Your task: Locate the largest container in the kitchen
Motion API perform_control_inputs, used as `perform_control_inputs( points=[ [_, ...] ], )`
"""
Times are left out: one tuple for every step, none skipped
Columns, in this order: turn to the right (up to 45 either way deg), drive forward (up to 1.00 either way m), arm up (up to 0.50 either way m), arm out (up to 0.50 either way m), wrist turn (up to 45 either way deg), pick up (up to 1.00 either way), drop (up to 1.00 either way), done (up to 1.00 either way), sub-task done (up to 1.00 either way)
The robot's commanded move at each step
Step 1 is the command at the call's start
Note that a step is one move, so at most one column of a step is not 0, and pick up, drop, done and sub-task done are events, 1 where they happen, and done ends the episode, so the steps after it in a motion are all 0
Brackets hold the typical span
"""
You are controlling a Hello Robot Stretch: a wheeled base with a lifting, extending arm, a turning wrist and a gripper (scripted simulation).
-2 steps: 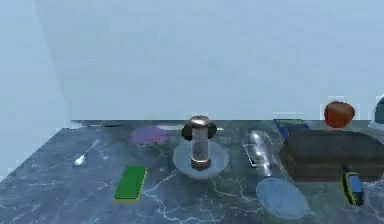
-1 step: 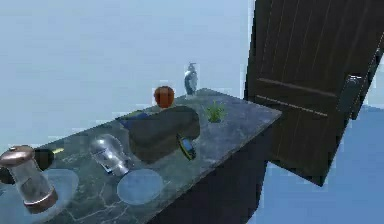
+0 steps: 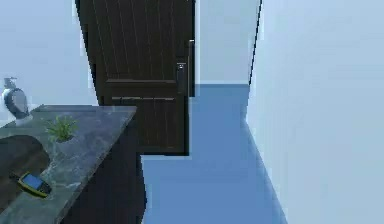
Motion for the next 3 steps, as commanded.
perform_control_inputs(
  points=[
    [0.0, 1.0, 0.0, 0.0, 0.0, 0.0, 0.0, 0.0, 0.0],
    [12.0, 0.0, 0.0, 0.0, 0.0, 0.0, 0.0, 0.0, 0.0],
    [0.0, 0.05, 0.0, 0.0, 0.0, 0.0, 0.0, 0.0, 0.0]
  ],
)
